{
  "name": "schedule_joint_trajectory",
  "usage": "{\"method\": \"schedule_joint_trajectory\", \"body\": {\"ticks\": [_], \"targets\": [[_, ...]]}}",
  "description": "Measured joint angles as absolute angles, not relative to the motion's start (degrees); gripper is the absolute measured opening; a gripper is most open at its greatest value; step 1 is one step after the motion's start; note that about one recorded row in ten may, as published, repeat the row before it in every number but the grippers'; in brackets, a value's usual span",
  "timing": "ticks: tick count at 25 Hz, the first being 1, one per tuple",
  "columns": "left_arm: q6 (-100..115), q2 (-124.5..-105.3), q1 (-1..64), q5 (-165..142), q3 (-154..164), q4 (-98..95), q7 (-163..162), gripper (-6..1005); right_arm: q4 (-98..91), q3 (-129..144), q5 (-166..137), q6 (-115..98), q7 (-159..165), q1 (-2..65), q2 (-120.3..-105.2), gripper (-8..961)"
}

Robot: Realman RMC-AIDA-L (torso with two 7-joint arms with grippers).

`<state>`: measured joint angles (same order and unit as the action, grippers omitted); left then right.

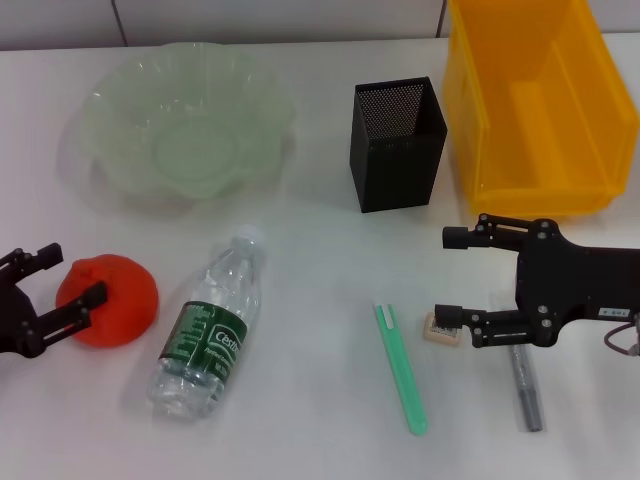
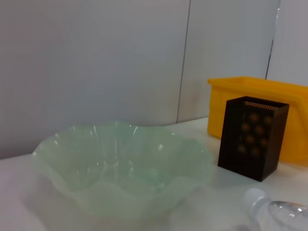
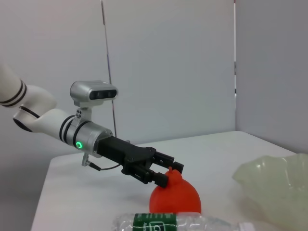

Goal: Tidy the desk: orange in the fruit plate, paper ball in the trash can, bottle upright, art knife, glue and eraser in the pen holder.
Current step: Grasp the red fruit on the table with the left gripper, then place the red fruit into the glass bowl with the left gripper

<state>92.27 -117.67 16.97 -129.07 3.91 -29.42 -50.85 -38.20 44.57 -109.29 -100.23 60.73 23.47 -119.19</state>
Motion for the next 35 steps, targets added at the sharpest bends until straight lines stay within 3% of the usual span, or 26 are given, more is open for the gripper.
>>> {"method": "schedule_joint_trajectory", "body": {"ticks": [9,14,23,32,35], "targets": [[92.04,-118.03,18.68,-130.52,4.53,-29.07,-51.74,763,-38.02,43.41,-109.24,-99.57,60.73,23.34,-119.22,837],[92.67,-118.15,19.04,-131.04,5.54,-29.47,-51.43,555,-37.92,41.83,-109.24,-99.37,60.73,22.77,-119.18,837],[93.4,-118.15,19.61,-130.33,6.58,-29.7,-51.29,332,-37.88,40.46,-109.24,-99.52,60.73,22.49,-119.19,838],[103.28,-118.07,20.31,-117.08,6.93,-38.11,-54.59,204,-38.34,38.82,-107.3,-101.85,61.88,21.37,-119.19,838],[102.29,-117.9,24.27,-115.31,7.02,-39.36,-57.93,178,-39.41,38.63,-107.23,-102.77,64.13,21.17,-119.16,837]]}}
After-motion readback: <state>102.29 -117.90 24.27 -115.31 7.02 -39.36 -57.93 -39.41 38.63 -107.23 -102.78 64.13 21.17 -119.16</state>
